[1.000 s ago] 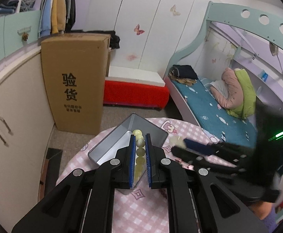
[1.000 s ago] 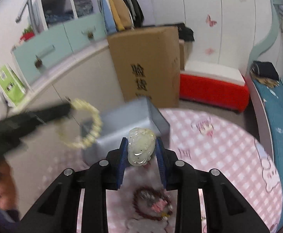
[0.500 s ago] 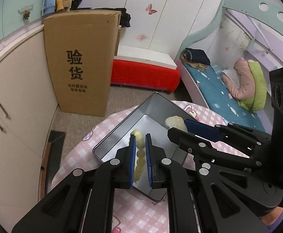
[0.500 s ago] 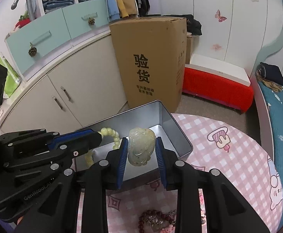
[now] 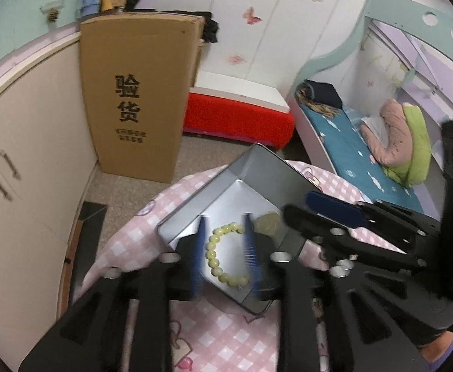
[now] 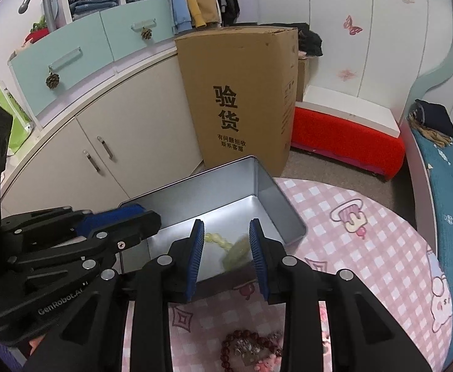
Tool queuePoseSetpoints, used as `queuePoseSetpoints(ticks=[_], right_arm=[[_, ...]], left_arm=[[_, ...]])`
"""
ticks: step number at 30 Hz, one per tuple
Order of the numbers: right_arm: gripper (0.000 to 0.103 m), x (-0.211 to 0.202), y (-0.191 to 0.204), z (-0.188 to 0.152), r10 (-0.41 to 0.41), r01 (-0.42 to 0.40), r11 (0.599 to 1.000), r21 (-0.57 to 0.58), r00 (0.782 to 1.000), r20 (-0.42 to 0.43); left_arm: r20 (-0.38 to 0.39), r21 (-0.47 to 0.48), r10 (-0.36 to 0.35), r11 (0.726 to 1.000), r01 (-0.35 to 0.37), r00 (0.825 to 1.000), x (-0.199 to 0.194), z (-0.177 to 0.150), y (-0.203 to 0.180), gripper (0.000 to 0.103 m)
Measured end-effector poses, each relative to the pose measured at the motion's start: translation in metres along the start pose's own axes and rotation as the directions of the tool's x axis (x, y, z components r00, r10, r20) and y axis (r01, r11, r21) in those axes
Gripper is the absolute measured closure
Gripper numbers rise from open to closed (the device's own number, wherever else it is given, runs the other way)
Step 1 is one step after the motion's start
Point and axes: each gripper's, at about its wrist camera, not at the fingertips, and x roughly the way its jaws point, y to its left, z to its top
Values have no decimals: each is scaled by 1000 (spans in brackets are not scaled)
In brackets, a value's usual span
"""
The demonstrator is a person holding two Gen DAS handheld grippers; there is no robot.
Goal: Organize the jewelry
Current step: 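Open the left tool to drop the bracelet while the right drops the pendant into the box, then reach the left tool to the dark red bead bracelet and grasp it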
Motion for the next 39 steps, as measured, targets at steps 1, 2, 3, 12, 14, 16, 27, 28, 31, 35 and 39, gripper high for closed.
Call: queuePoseSetpoints(ticks=[1, 2, 3, 12, 14, 16, 27, 28, 31, 35, 39], right_arm=[[71, -5, -2, -1, -7, 7, 1000, -1, 1000, 9], [64, -12, -4, -2, -15, 15, 1000, -2, 1000, 18], [62, -21, -7, -5, -28, 28, 1000, -3, 999, 31], [58, -94, -53, -52, -108, 103, 993, 53, 990, 96], [57, -101, -63, -69, -129, 122, 990, 74, 988, 87], [57, -105, -73, -87, -161, 154, 984, 91, 984, 75], [57, -81, -110, -160, -165, 169, 969, 179, 986, -37], [57, -80, -110, -161, -161, 165, 969, 181, 986, -38], [57, -78, -112, -166, -149, 153, 970, 186, 988, -36], [57, -77, -115, -167, -144, 147, 970, 192, 989, -30], [57, -76, -116, -167, -137, 140, 973, 185, 990, -28]], left_arm=[[23, -9, 1, 1000, -1, 1000, -7, -1, 1, 49], [43, -13, -3, 1000, 4, 999, -13, -3, 0, 44], [69, -17, -8, 1000, 10, 998, -22, -5, -2, 38], [165, 37, -44, 999, 39, 985, -74, -37, -54, 35], [157, 59, -21, 998, 12, 987, -74, -50, -69, 35], [139, 70, 7, 997, -17, 990, -66, -64, -83, 35], [-53, 16, 104, 995, -104, 993, 15, -107, -91, 35], [-58, 25, 115, 993, -114, 992, 20, -109, -92, 35], [-73, 40, 134, 991, -131, 988, 29, -112, -94, 41], [-46, 120, 198, 974, -191, 979, 35, -112, -103, 60], [-21, 166, 239, 958, -232, 971, 36, -113, -106, 82]])
